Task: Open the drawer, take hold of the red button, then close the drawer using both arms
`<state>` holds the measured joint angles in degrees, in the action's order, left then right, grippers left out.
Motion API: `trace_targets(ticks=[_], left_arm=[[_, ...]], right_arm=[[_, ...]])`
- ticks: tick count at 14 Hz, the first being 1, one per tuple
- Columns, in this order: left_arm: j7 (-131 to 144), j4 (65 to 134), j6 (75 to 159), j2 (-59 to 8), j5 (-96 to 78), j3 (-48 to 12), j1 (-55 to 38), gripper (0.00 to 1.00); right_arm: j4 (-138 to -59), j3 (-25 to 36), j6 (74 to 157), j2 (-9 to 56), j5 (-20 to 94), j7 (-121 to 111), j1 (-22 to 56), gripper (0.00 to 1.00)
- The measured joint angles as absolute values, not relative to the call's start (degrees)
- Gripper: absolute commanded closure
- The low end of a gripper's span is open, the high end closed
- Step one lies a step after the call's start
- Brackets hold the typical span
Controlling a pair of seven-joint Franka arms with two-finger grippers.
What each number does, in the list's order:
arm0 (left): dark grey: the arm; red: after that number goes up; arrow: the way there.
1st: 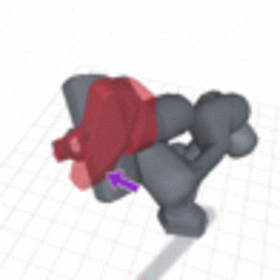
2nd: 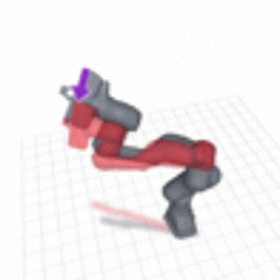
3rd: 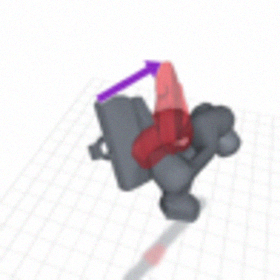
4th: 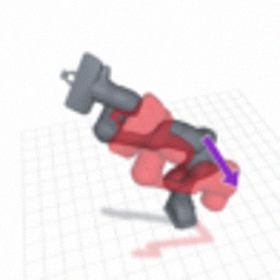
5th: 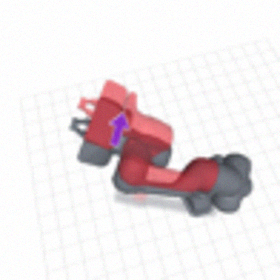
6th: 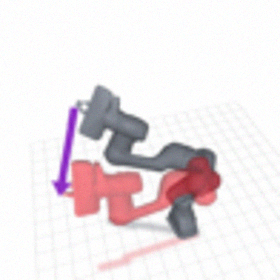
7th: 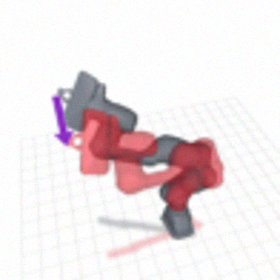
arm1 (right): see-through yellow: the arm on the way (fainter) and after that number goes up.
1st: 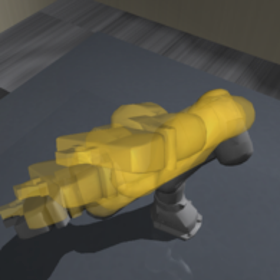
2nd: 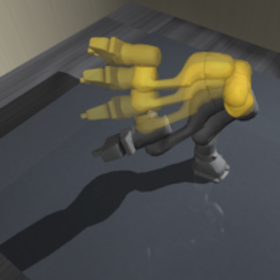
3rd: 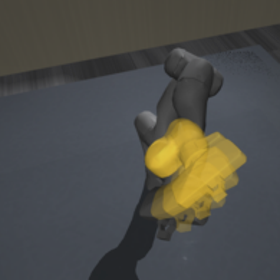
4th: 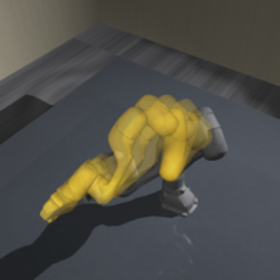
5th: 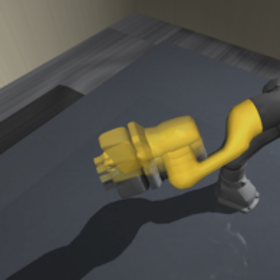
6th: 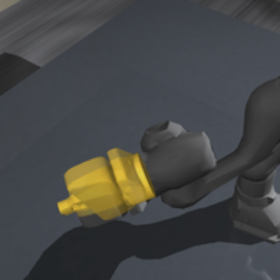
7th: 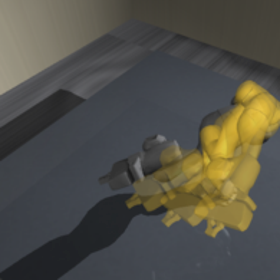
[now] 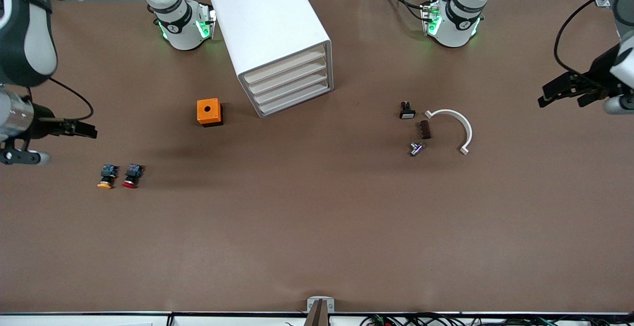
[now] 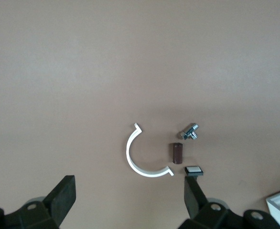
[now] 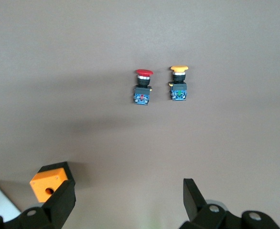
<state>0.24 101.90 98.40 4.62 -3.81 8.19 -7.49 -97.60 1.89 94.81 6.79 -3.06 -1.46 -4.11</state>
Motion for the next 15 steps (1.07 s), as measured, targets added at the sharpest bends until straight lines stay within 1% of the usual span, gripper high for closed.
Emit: trace_targets(ticks=[2,5,9,13,15], left_arm=[[0.2,101.8,100.1,4.6,-3.4,7.5,-7.4,0.00],[0.3,98.3,100.0,4.7,-3.4,7.5,-7.2,0.00],[0.4,93.1,94.3,4.4,-3.4,7.3,-7.3,0.00],[3.7,92.6,93.0,3.7,-3.4,6.9,-7.5,0.00],[3.9,92.4,92.7,3.3,-3.4,6.9,-7.5,0.00]], right_arm=[[-97.3,1.8,93.7,3.8,-3.1,-1.5,-3.1,0.00],[-97.3,1.8,93.3,0.9,-3.1,-1.7,-2.3,0.00],[-97.4,2.5,93.3,0.9,-3.1,-2.4,-2.3,0.00],[-97.1,2.7,93.4,1.0,-3.1,-2.5,-2.3,0.00],[-95.1,2.8,93.1,0.9,-3.1,-2.5,-2.4,0.00]])
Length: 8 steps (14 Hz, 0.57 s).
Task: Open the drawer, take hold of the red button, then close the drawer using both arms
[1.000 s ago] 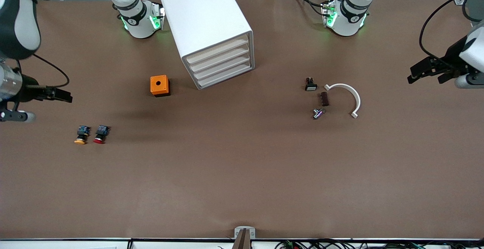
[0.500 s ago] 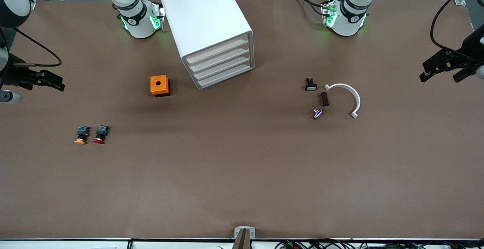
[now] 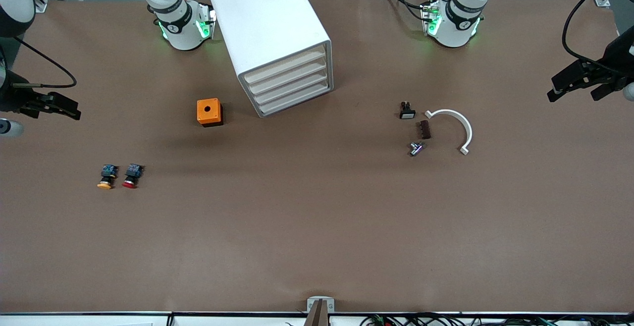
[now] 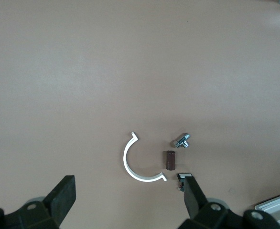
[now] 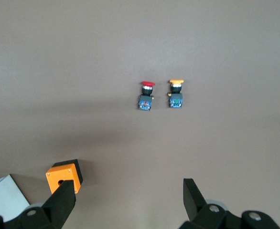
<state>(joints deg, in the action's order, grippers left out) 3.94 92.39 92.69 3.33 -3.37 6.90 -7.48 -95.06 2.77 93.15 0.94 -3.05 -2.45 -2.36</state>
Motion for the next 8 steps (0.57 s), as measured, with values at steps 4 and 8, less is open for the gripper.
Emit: trace_targets(ticks=[4,8], left_arm=[[4.0,92.1,92.0,3.3,-3.4,6.9,-7.4,0.00],[4.0,92.1,92.0,3.2,-3.4,6.9,-7.4,0.00]], right_arm=[[-86.3,2.9,87.8,0.8,-3.1,-2.5,-2.5,0.00],[-81.9,2.9,85.0,0.7,-3.1,-2.5,-2.5,0.00]])
